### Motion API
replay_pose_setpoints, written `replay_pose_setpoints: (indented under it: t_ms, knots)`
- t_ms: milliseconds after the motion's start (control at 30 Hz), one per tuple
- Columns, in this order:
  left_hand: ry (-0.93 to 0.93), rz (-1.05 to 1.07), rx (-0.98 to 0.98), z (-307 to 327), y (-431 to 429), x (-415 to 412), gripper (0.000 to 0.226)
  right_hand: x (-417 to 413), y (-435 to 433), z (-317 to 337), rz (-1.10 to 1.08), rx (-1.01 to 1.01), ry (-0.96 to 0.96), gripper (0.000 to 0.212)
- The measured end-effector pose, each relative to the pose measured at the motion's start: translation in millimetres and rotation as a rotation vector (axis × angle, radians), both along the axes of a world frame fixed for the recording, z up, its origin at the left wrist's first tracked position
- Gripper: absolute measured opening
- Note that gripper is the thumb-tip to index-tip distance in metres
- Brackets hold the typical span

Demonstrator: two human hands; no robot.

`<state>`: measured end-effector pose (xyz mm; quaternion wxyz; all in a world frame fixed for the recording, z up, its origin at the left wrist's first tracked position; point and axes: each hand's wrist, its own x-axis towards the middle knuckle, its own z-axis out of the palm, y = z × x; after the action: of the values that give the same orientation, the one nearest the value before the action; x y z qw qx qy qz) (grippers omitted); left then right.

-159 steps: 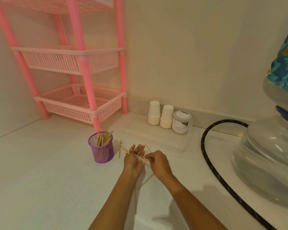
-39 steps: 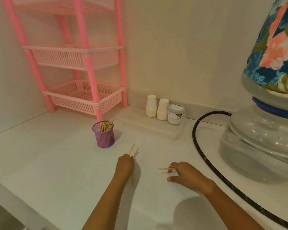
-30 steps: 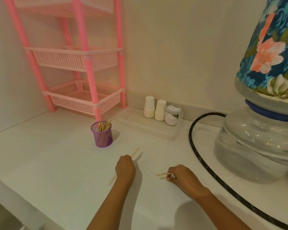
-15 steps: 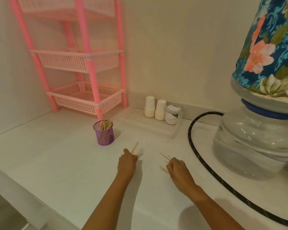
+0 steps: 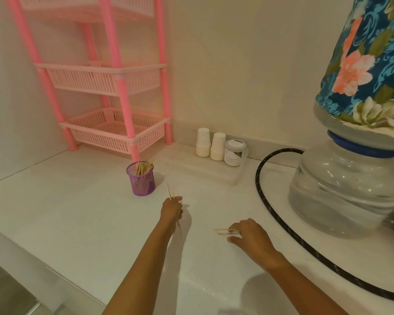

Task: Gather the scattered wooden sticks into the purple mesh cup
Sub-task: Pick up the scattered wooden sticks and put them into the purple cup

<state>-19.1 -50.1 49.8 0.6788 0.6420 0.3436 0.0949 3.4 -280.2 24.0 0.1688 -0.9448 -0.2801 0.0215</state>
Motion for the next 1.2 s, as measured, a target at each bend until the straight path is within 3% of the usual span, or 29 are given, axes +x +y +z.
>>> replay_pose_setpoints:
  t_ms: [233, 367, 533, 667, 767, 900, 1200]
  knots:
    - [-0.100, 0.004, -0.321, 10, 4, 1, 0.021, -4, 17, 0, -0.076, -0.086, -0.113, 0.023]
    - [-0.124, -0.004, -0.398, 12, 5, 2, 0.021, -5, 23, -3, -0.125, -0.081, 0.022, 0.016]
    - [-0.103, -0.012, -0.455, 11, 1, 4, 0.027, -4, 40, 10, -0.200, 0.276, 0.310, 0.013]
    - [-0.049, -0.070, -0.474, 9, -7, 9, 0.035, -3, 75, 39, -0.272, 0.411, 0.409, 0.031]
    - [-0.041, -0.162, -0.457, 12, -18, 11, 0.034, -4, 95, 56, -0.243, 0.355, 0.352, 0.030]
    - [-0.067, -0.338, -0.437, 13, -25, 18, 0.063, -6, 109, 66, -0.161, 0.218, 0.356, 0.034]
    - [-0.145, -0.278, -0.495, 7, -25, 22, 0.082, 4, 119, 74, -0.164, 0.023, 0.315, 0.040]
